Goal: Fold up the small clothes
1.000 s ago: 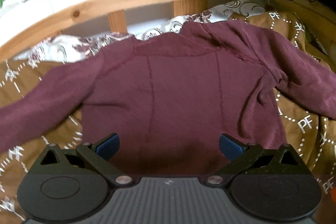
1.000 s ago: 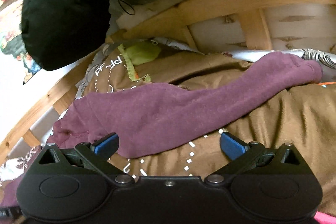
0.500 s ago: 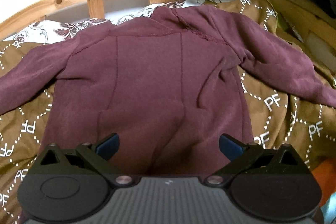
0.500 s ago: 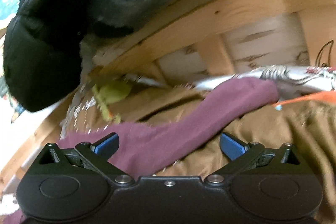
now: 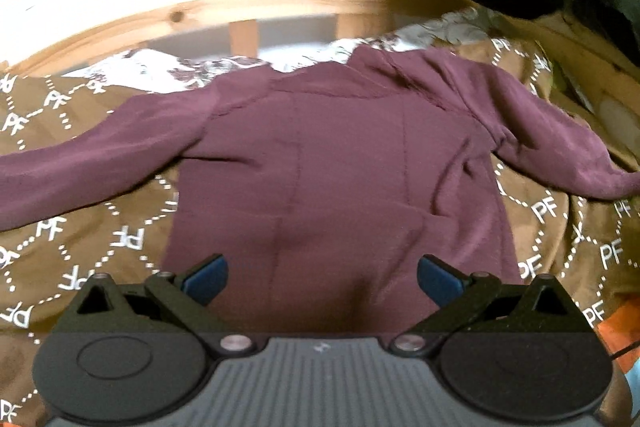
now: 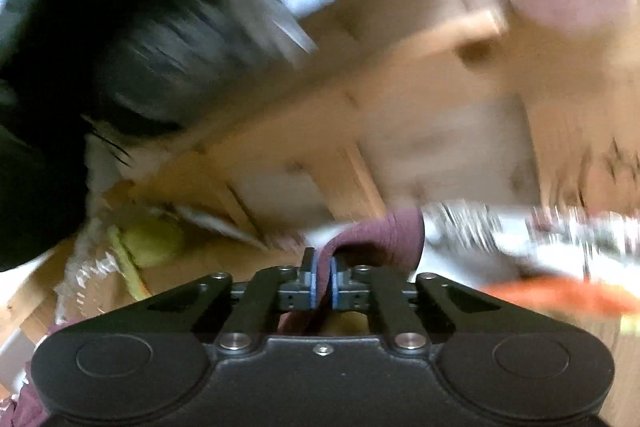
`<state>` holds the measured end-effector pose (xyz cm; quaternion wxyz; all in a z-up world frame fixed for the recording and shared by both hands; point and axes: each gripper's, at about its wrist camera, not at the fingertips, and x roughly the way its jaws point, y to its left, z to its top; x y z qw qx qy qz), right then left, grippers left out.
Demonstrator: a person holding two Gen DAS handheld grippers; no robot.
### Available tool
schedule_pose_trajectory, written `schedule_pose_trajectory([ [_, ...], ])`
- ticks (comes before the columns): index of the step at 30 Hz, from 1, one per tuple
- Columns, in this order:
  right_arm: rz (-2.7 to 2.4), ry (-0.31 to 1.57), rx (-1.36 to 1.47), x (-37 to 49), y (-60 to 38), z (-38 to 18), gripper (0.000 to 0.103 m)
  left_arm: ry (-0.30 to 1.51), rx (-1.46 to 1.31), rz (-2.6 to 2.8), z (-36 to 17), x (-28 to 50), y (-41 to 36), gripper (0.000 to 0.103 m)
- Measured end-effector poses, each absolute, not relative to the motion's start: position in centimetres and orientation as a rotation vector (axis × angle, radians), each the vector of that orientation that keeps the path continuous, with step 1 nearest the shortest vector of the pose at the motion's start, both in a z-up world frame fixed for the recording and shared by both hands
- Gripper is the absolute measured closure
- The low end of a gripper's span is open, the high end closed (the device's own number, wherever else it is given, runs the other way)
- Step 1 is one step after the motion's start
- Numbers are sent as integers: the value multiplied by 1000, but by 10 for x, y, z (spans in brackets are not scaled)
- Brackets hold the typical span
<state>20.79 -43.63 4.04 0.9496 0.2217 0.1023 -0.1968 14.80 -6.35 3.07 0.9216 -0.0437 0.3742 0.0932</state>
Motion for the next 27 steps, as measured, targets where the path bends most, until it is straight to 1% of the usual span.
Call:
schedule_pose_trajectory([
  [5,-169,19,139,207,-369,87,100,759,-160,266,32,142,-37,1],
  [10,163,-43,-119,214,-274,107,100,721,-262,392,37,131,-1,1],
  [17,607,3,-305,193,-150,92,100,673,-368,472,35,104,38,1],
  [20,769,71,-364,175,-110,74,101,627,-406,529,36,92,52,1],
  [27,1011,272,-454,154,-81,18,100,557,-458,590,38,80,66,1],
])
